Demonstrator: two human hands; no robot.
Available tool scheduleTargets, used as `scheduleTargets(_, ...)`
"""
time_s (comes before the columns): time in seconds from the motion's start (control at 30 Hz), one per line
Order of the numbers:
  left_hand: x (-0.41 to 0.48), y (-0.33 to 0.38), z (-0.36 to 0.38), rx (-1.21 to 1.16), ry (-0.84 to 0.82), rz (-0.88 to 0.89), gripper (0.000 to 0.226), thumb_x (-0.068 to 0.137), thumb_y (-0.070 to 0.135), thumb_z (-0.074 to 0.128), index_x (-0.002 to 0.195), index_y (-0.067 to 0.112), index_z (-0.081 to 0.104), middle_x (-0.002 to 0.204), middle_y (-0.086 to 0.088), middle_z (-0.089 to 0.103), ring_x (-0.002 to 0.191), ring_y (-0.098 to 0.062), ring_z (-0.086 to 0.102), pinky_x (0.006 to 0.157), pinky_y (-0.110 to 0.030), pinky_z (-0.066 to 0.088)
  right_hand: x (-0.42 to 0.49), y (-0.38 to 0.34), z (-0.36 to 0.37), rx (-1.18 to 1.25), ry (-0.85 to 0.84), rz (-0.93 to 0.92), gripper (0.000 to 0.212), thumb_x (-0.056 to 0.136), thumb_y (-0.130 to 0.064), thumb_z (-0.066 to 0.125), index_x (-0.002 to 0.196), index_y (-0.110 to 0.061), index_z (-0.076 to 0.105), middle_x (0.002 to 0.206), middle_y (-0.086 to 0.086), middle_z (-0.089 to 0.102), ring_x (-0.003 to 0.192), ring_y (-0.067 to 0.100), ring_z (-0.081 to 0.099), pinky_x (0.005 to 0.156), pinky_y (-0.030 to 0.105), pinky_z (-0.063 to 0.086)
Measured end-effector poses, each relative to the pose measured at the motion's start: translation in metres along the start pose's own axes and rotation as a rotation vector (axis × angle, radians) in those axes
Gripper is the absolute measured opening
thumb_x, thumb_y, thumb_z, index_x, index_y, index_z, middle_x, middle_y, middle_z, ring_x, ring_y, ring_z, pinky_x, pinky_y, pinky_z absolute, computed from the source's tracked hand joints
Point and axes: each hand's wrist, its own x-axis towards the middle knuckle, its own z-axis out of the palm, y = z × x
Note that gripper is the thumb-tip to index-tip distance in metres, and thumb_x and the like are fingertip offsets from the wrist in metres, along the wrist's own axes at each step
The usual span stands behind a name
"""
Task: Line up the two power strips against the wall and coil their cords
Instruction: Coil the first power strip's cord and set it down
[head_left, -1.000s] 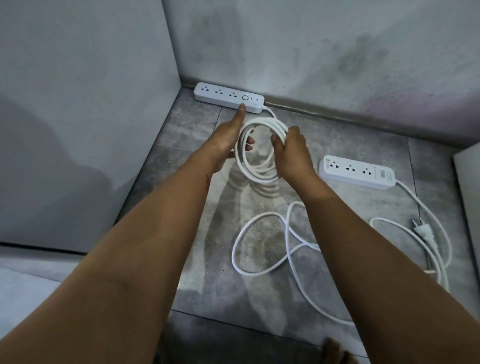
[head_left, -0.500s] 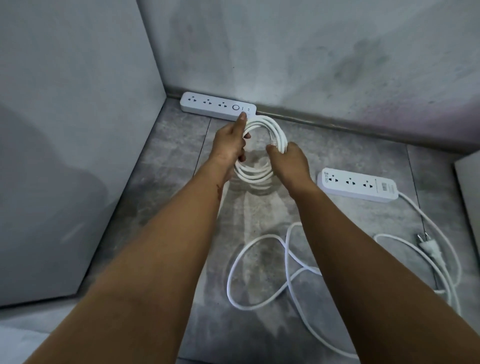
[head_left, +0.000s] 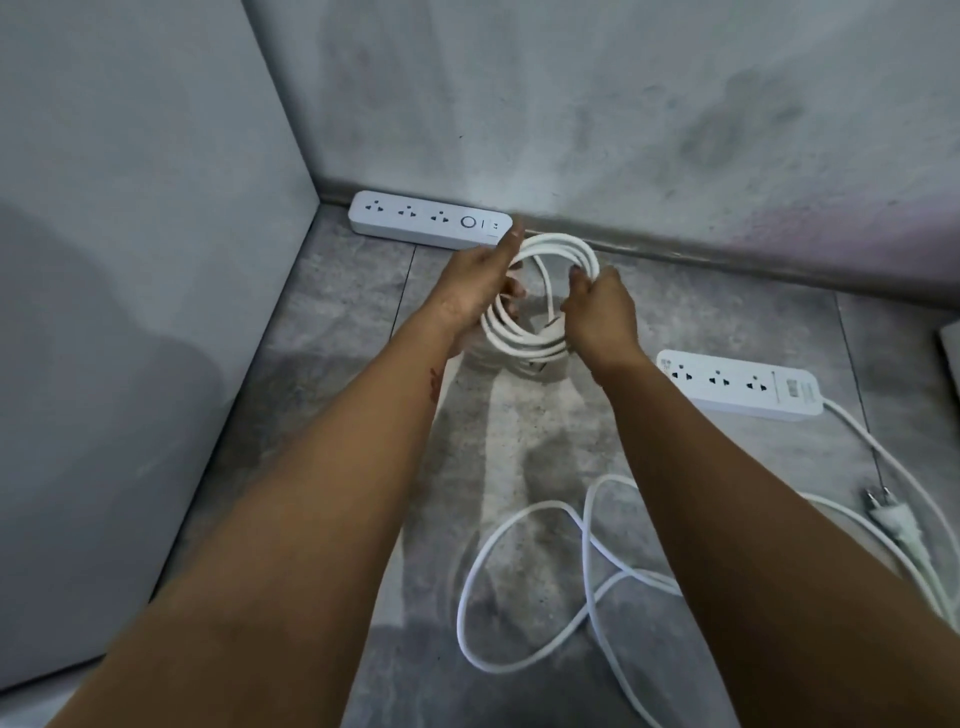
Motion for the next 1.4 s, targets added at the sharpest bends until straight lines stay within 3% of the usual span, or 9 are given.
scheduleTargets(0.23, 0.013, -0.006, 0.011, -0.071, 0.143, -0.043, 0.045, 0.093, 0.052, 0.055, 0.085, 0.008, 0.059, 0.061, 0.001, 0.047, 0.047, -0.013, 0.042, 0.056, -0.030, 0.045, 0.011, 0.008, 0.011, 0.189, -0.130, 0.264, 0.024, 0.096, -0.025, 0.045, 0.099, -0.004, 0.057, 0.100, 0.020, 0.069, 0.089, 0.035, 0.068, 0.082, 0.048, 0.057)
scheduleTargets(0.47, 0.026, -0.002, 0.010, 0.075, 0.017, 0.053, 0.052, 0.093, 0.050, 0.058, 0.098, -0.001, 0.067, 0.062, -0.005, 0.040, 0.043, -0.011, 0.031, 0.046, -0.021, 0.033, 0.019, -0.003, -0.009, -0.088, -0.111, -0.106, 0.035, 0.090, -0.025, 0.058, 0.122, -0.018, 0.047, 0.091, 0.002, 0.063, 0.069, 0.017, 0.062, 0.066, 0.031, 0.050)
scheduleTargets(0.6, 0.025, 0.003, 0.010, 0.014, -0.073, 0.014, 0.049, 0.095, 0.053, 0.052, 0.087, 0.006, 0.064, 0.051, 0.003, 0.029, 0.041, -0.011, 0.025, 0.048, -0.025, 0.030, 0.025, -0.010, -0.005, -0.217, -0.193, -0.202, 0.026, 0.099, -0.032, 0.049, 0.113, -0.010, 0.053, 0.088, 0.004, 0.061, 0.081, 0.029, 0.064, 0.077, 0.047, 0.055)
scheduleTargets(0.7, 0.028, 0.003, 0.002, -0.094, -0.153, -0.070, 0.064, 0.094, 0.066, 0.038, 0.090, 0.009, 0.065, 0.058, 0.000, 0.047, 0.047, -0.013, 0.041, 0.054, -0.028, 0.039, 0.027, -0.009, -0.005, -0.181, -0.209, -0.153, 0.027, 0.101, -0.031, 0.045, 0.112, -0.007, 0.050, 0.084, 0.005, 0.057, 0.081, 0.032, 0.064, 0.077, 0.053, 0.055)
scheduleTargets(0.8, 0.030, -0.005, -0.009, -0.173, -0.234, -0.122, 0.087, 0.093, 0.072, 0.016, 0.090, 0.007, 0.074, 0.082, -0.009, 0.069, 0.072, -0.020, 0.062, 0.079, -0.034, 0.049, 0.030, -0.004, -0.004, -0.069, -0.192, -0.080, 0.029, 0.101, -0.030, 0.044, 0.116, -0.006, 0.051, 0.084, 0.006, 0.056, 0.080, 0.033, 0.065, 0.077, 0.055, 0.056)
scheduleTargets(0.93, 0.031, -0.025, -0.018, -0.157, -0.314, -0.243, 0.102, 0.086, 0.080, 0.002, 0.103, 0.008, 0.073, 0.100, -0.010, 0.074, 0.100, -0.026, 0.064, 0.104, -0.040, 0.044, 0.040, 0.001, -0.003, 0.073, -0.158, 0.018, 0.029, 0.098, -0.031, 0.046, 0.115, -0.009, 0.055, 0.073, -0.001, 0.049, 0.072, 0.024, 0.056, 0.079, 0.054, 0.057)
scheduleTargets(1.1, 0.026, -0.037, -0.009, -0.237, -0.333, -0.265, 0.101, 0.086, 0.079, -0.001, 0.113, 0.011, 0.069, 0.113, -0.013, 0.071, 0.106, -0.025, 0.064, 0.102, -0.038, 0.046, 0.039, -0.001, -0.004, 0.277, -0.119, 0.176, 0.017, 0.100, -0.028, 0.045, 0.098, -0.014, 0.055, 0.065, 0.002, 0.044, 0.058, 0.016, 0.045, 0.059, 0.030, 0.041)
scheduleTargets(1.23, 0.033, -0.049, -0.011, -0.344, -0.274, -0.254, 0.105, 0.085, 0.081, 0.002, 0.126, 0.005, 0.063, 0.129, -0.020, 0.063, 0.121, -0.032, 0.057, 0.108, -0.040, 0.041, 0.038, -0.006, -0.005, 0.527, -0.136, 0.372, 0.024, 0.102, -0.022, 0.045, 0.080, -0.013, 0.047, 0.060, 0.006, 0.037, 0.049, 0.016, 0.038, 0.060, 0.032, 0.038)
scheduleTargets(1.4, 0.041, -0.060, -0.011, -0.646, -0.145, -0.220, 0.098, 0.085, 0.082, 0.017, 0.134, 0.005, 0.052, 0.133, -0.023, 0.058, 0.123, -0.042, 0.056, 0.107, -0.057, 0.040, 0.035, -0.012, -0.005, 0.776, -0.182, 0.558, 0.015, 0.104, -0.020, 0.043, 0.099, -0.008, 0.051, 0.064, 0.004, 0.031, 0.046, 0.013, 0.031, 0.052, 0.027, 0.046)
